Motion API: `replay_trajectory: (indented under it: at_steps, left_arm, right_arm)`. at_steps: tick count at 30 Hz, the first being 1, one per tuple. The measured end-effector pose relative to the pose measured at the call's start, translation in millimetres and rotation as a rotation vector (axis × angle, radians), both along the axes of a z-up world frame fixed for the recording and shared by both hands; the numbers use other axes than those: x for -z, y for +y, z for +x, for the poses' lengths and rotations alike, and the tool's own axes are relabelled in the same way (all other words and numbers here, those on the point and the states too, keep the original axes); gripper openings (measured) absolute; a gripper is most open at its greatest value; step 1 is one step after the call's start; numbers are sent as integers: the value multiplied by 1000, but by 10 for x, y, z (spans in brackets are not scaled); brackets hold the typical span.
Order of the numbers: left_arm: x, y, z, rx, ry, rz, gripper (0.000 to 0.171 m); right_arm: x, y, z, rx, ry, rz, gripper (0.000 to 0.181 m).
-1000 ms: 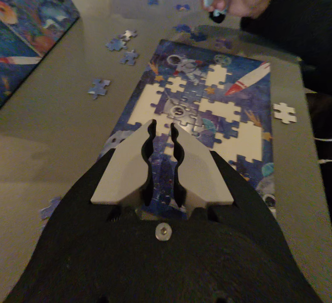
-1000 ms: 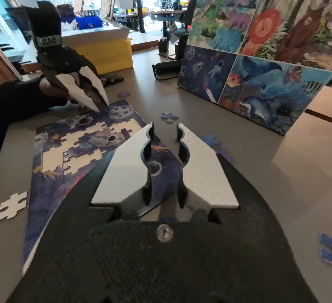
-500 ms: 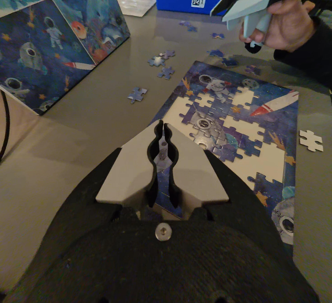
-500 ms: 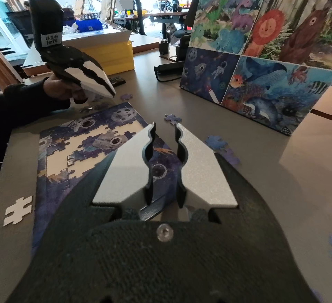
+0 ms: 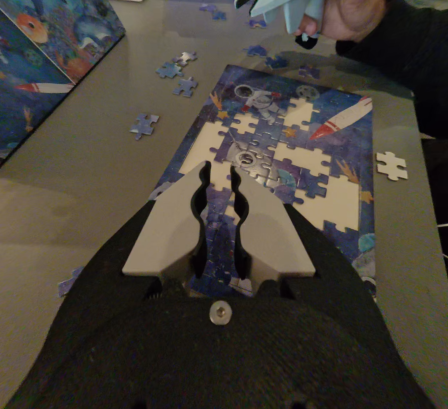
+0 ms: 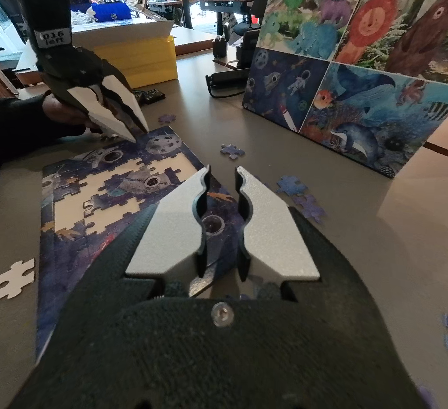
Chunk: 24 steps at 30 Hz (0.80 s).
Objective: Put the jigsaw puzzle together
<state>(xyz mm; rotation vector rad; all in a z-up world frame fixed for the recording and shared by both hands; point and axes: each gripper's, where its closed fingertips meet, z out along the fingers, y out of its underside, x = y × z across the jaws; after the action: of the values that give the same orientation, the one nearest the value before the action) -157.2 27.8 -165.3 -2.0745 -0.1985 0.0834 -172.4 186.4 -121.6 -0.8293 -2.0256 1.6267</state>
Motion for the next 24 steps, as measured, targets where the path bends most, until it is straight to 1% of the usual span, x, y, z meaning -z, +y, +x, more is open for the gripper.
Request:
replay_trajectory:
  at_steps: [2, 5, 8, 12, 16, 19, 24]
  left_arm:
    - [0, -17, -37, -21, 16, -4, 12]
    - [-51, -66, -126, -65, 8, 30, 9]
    - [-153, -106, -183, -98, -11, 87, 6]
    - [-281, -140, -204, -118, 17, 143, 0]
    - [-279, -142, -219, -128, 20, 143, 0]
    - [-278, -134, -207, -125, 32, 136, 0]
    - [-188, -120, -209, -123, 18, 94, 0]
  right_arm:
    - [-4, 15, -6, 9, 9, 5, 17]
    - [-2, 48, -21, 21, 9, 5, 17]
    - [-28, 59, -21, 25, 16, -7, 16]
    - [-6, 48, -25, 24, 10, 0, 16]
    - [17, 40, -29, 27, 11, 19, 15]
    - [-5, 13, -3, 7, 2, -1, 12]
    - [-20, 56, -24, 23, -10, -26, 13]
